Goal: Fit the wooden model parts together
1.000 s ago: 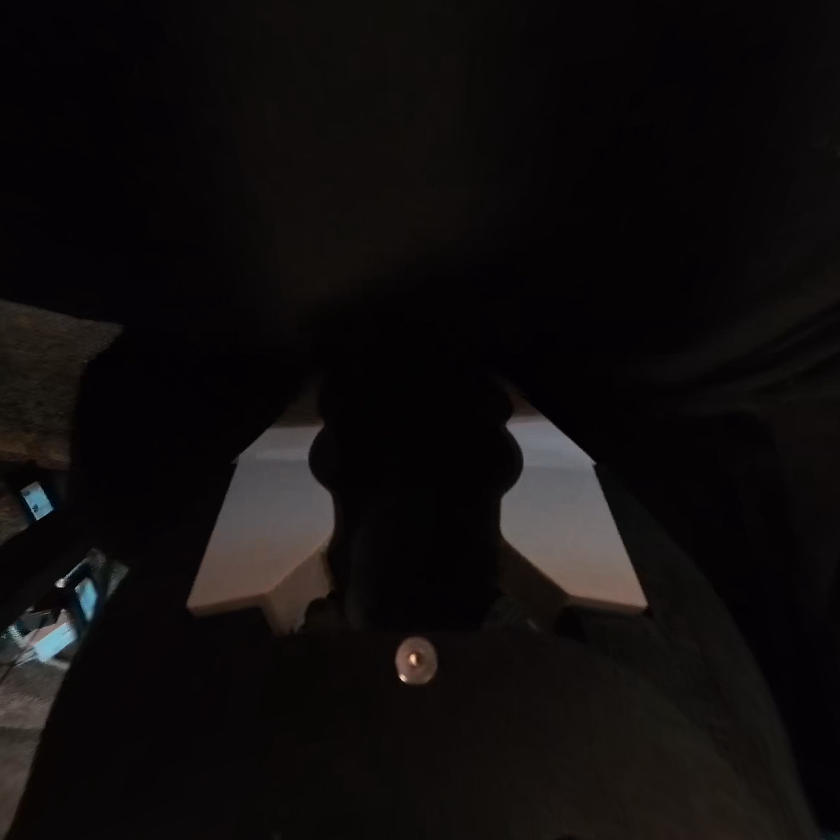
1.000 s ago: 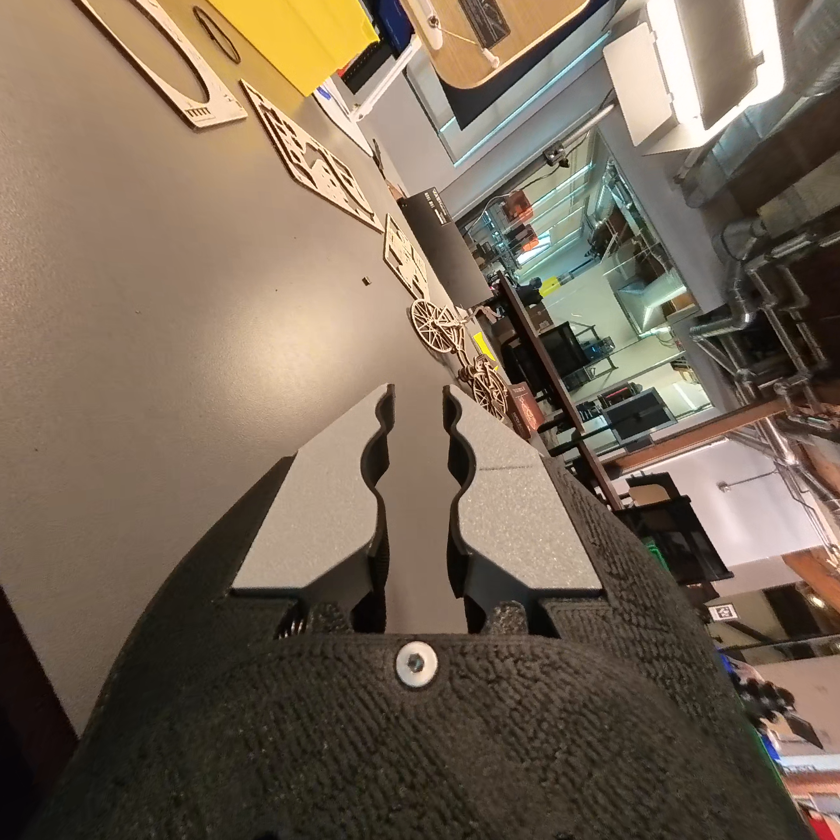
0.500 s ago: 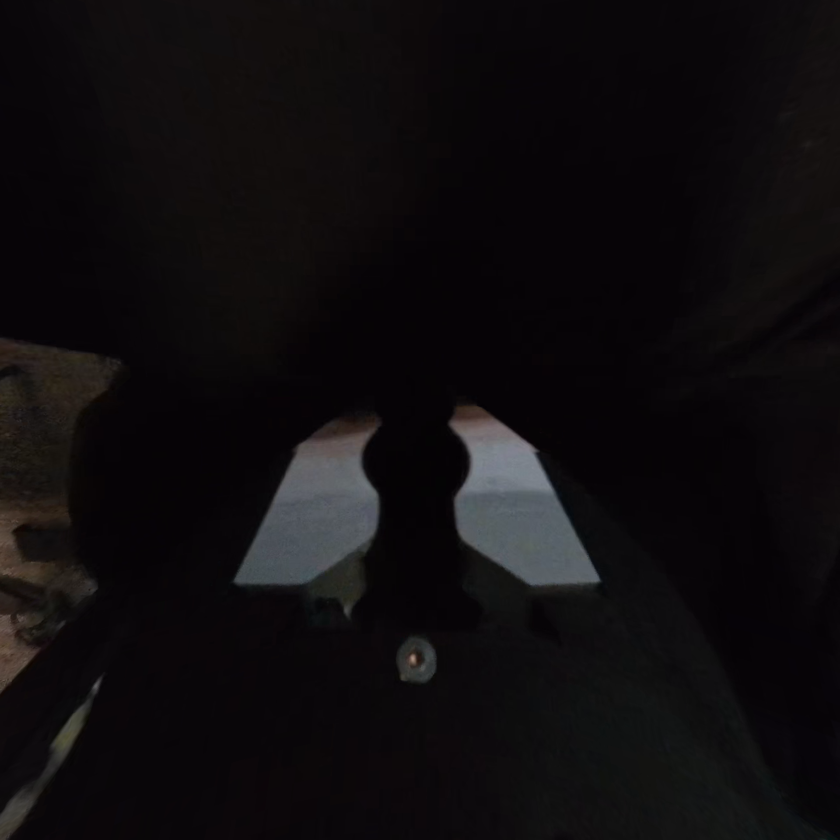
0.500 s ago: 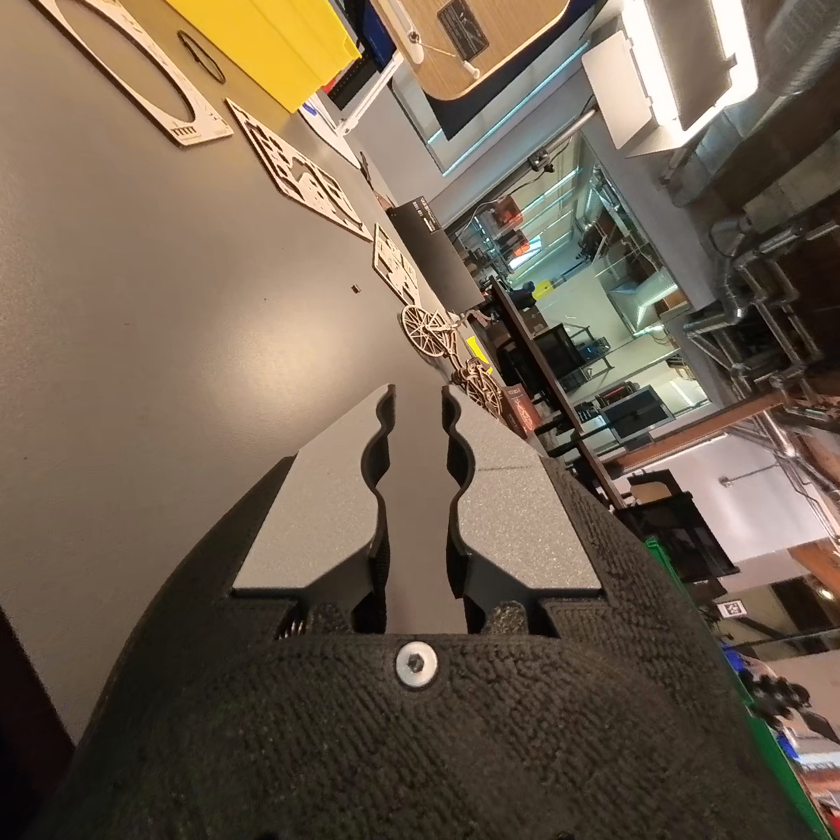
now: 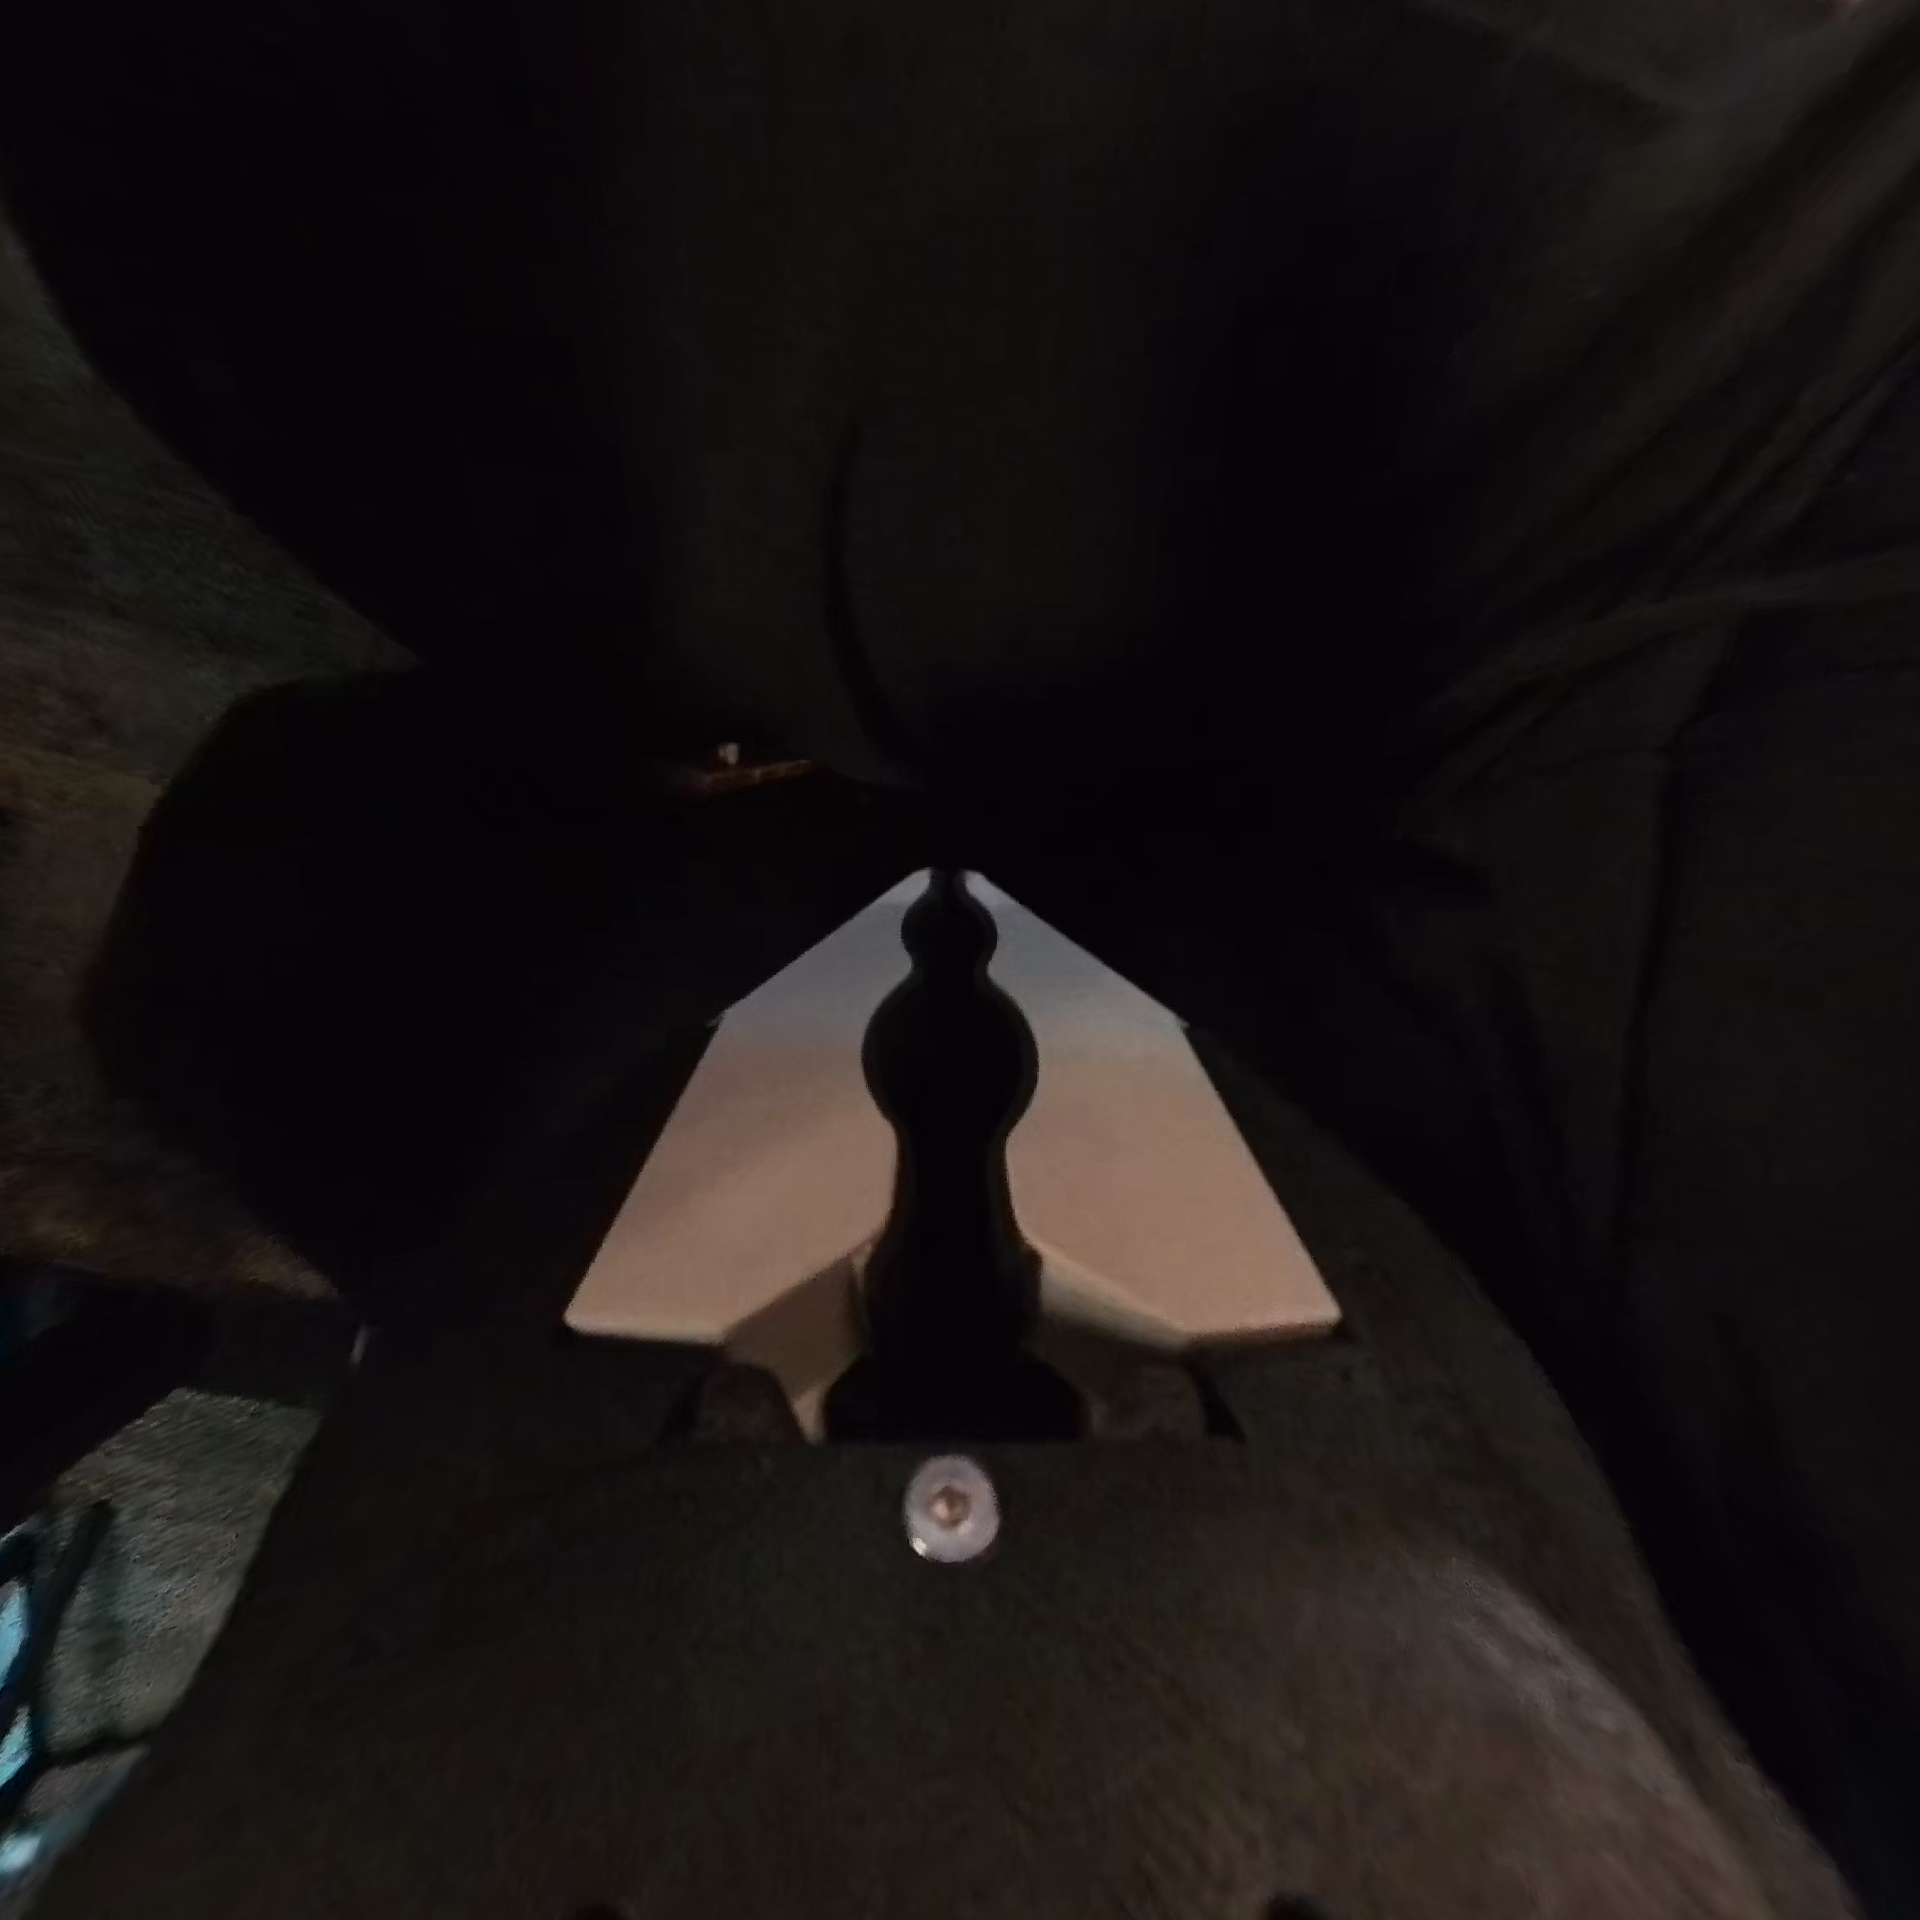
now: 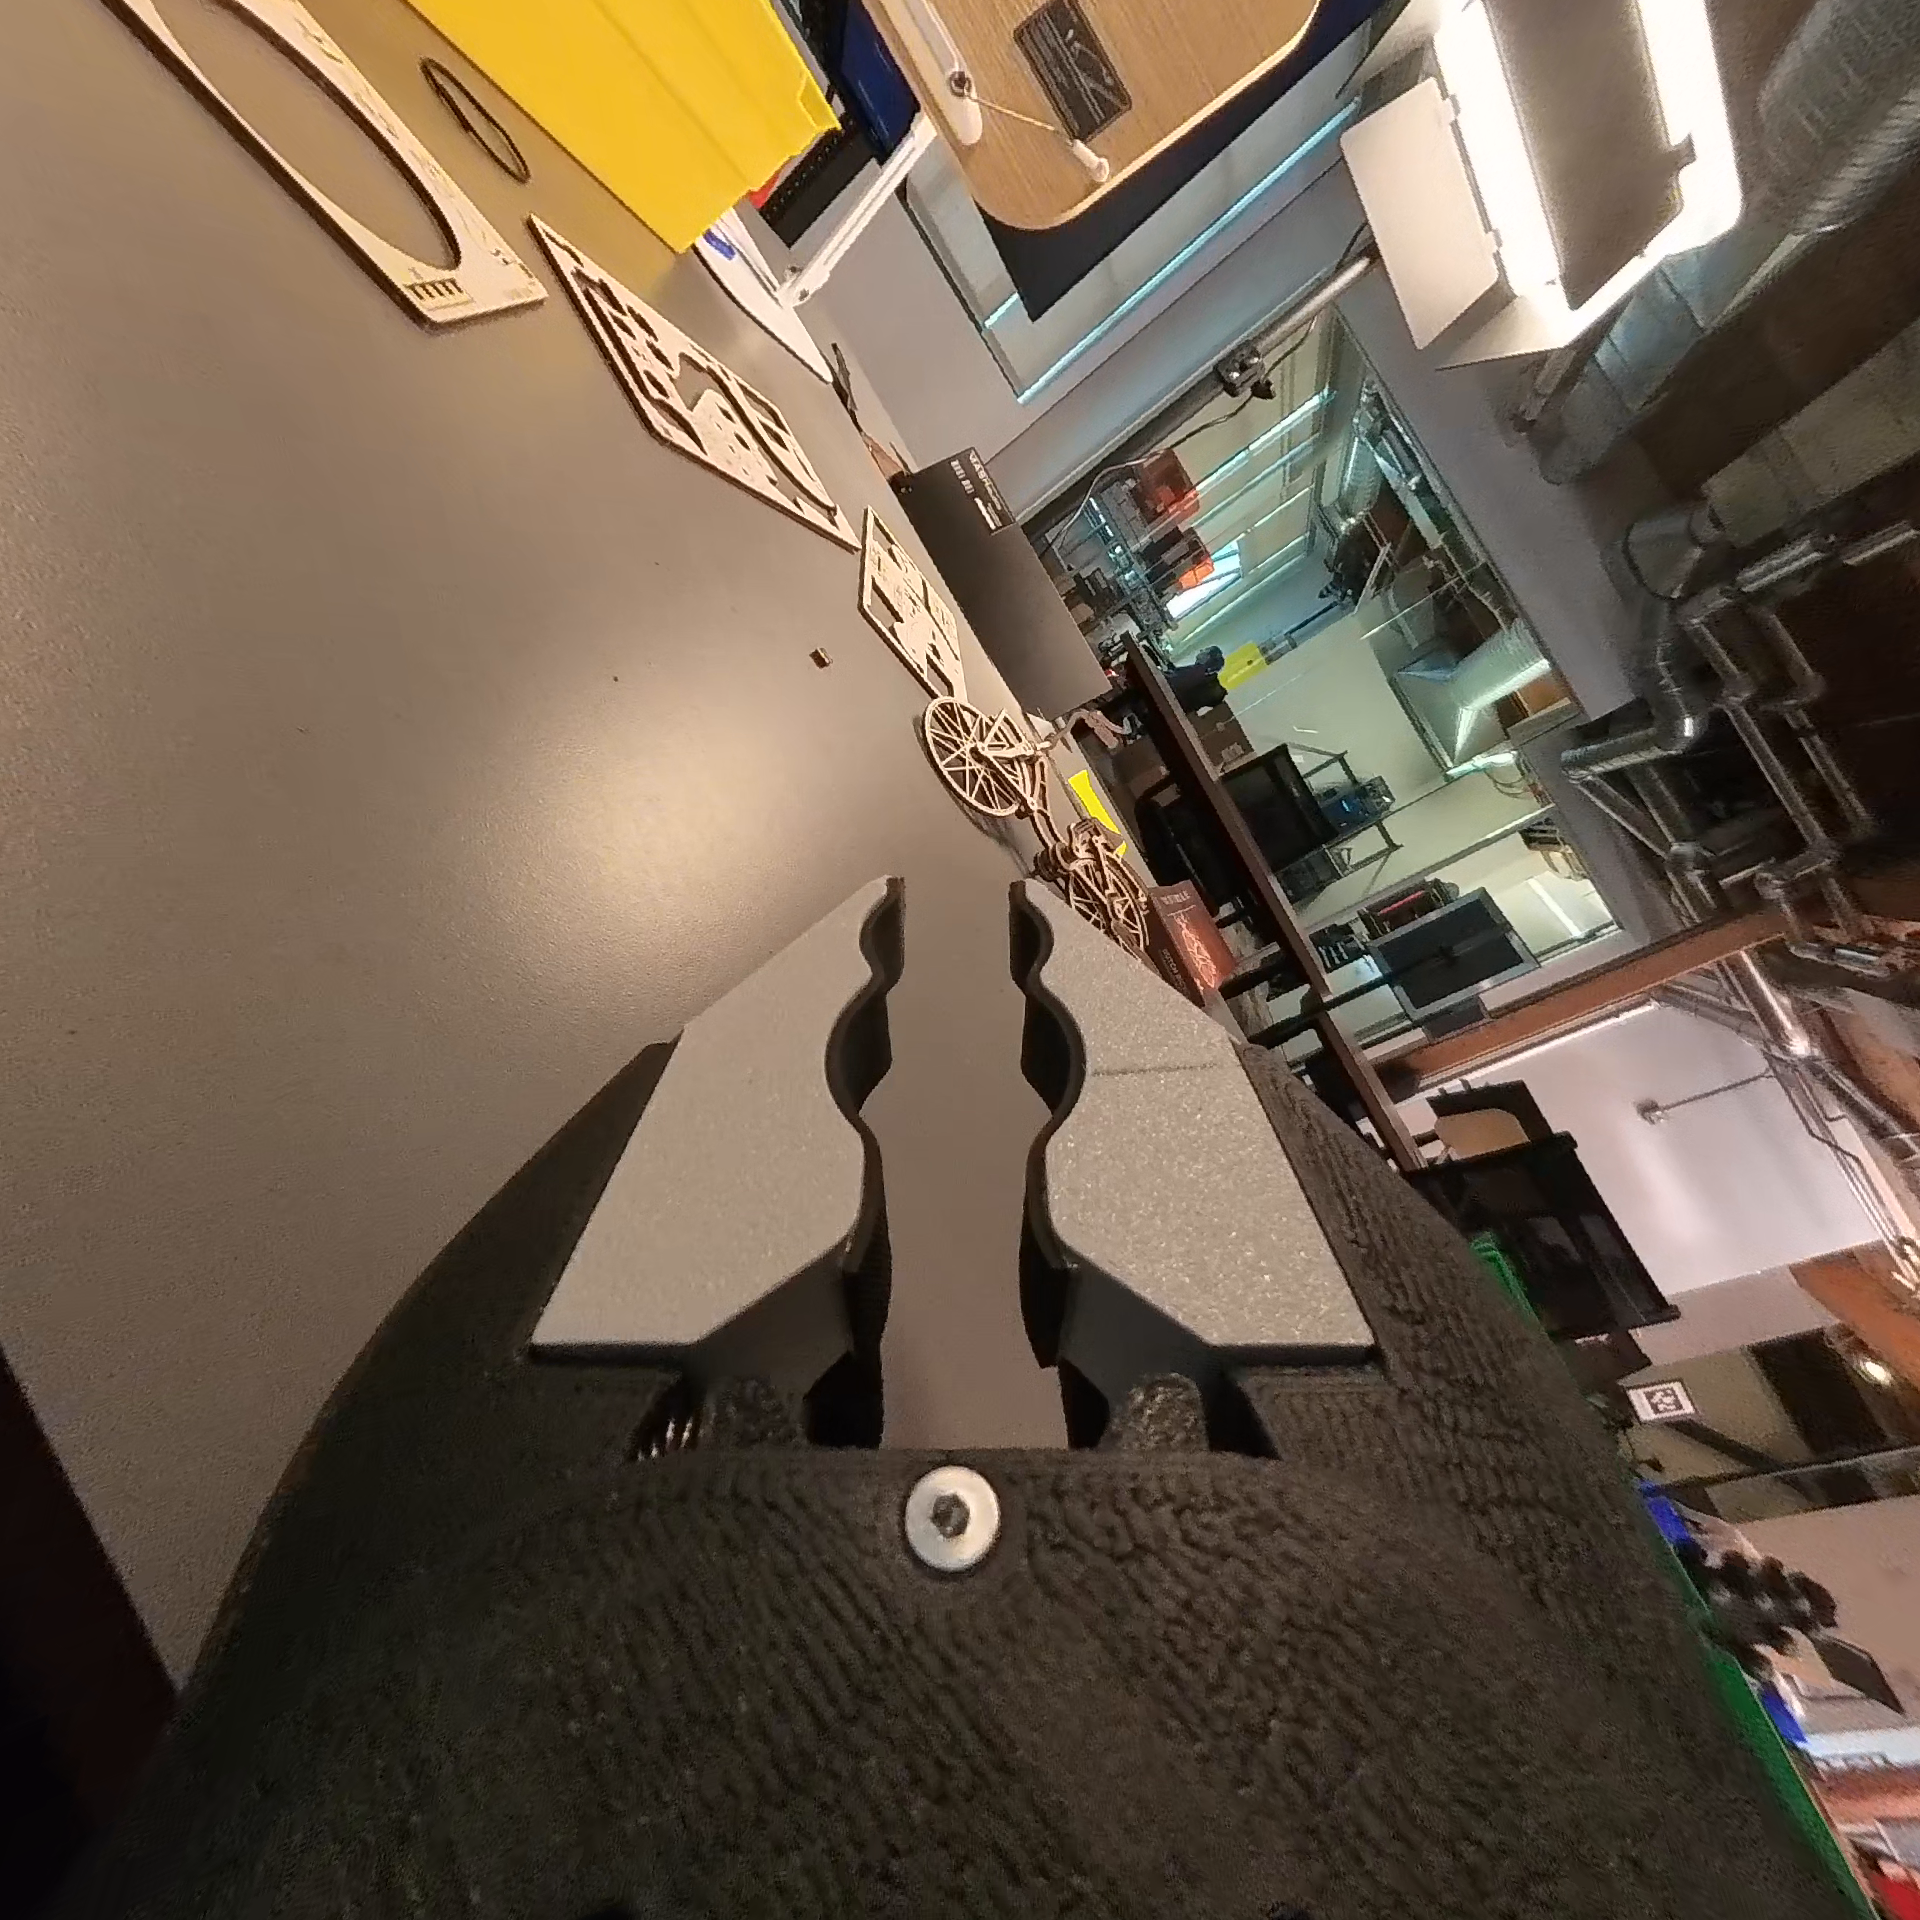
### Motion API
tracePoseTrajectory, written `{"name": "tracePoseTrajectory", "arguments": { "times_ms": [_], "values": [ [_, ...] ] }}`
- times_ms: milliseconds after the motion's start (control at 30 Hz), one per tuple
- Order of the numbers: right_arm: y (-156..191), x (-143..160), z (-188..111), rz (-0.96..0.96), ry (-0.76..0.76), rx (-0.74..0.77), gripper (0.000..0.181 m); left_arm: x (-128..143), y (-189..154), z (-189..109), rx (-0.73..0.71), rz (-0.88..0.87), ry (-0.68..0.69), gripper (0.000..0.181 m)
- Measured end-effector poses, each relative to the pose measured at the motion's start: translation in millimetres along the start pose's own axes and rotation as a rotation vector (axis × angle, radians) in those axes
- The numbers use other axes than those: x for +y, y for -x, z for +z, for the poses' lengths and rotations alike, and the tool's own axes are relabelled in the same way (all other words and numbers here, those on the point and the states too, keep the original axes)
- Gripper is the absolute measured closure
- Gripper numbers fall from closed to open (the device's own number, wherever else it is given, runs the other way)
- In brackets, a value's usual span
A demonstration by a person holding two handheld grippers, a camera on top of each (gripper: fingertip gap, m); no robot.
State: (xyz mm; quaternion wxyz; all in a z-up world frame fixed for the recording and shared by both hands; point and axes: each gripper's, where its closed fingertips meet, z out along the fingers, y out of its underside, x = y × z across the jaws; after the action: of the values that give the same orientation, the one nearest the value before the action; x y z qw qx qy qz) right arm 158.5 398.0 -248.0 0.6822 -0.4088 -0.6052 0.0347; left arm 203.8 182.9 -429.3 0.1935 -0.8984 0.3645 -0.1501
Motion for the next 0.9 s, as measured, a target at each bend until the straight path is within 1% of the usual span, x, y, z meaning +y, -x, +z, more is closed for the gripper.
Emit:
{"name": "tracePoseTrajectory", "arguments": {
  "times_ms": [67,133,167,233,300,367,467,533,633,833,867,900],
  "values": [
    [0,0,0,-0.001,0.001,0.001,0.163,-8,7,-5,-0.023,-0.062,-0.074,0.178],
    [0,0,0,-0.003,0.0,0.002,0.163,-12,21,-8,-0.081,-0.11,-0.125,0.156],
    [0,0,0,-0.004,0.001,0.002,0.163,-11,28,-8,-0.111,-0.121,-0.129,0.147],
    [1,1,1,-0.007,0.004,0.0,0.163,-13,34,-4,-0.145,-0.085,-0.122,0.139],
    [1,1,1,-0.009,0.006,-0.002,0.163,-18,36,2,-0.171,0.001,-0.099,0.14],
    [2,1,1,-0.012,0.008,-0.004,0.163,-20,37,10,-0.165,0.06,-0.053,0.14],
    [2,1,1,-0.015,0.01,-0.006,0.164,-22,41,20,-0.133,0.071,-0.001,0.138],
    [2,1,1,-0.016,0.01,-0.007,0.164,-21,46,25,-0.105,0.059,0.036,0.134],
    [2,1,1,-0.016,0.01,-0.008,0.165,-15,44,33,-0.042,0.036,0.114,0.135],
    [2,1,1,-0.014,0.007,-0.01,0.165,-1,44,41,-0.052,0.106,0.326,0.132],
    [3,1,1,-0.014,0.007,-0.011,0.166,0,44,42,-0.054,0.122,0.35,0.139],
    [2,1,1,-0.014,0.007,-0.012,0.166,-2,44,41,-0.055,0.136,0.354,0.151]
  ]
}}
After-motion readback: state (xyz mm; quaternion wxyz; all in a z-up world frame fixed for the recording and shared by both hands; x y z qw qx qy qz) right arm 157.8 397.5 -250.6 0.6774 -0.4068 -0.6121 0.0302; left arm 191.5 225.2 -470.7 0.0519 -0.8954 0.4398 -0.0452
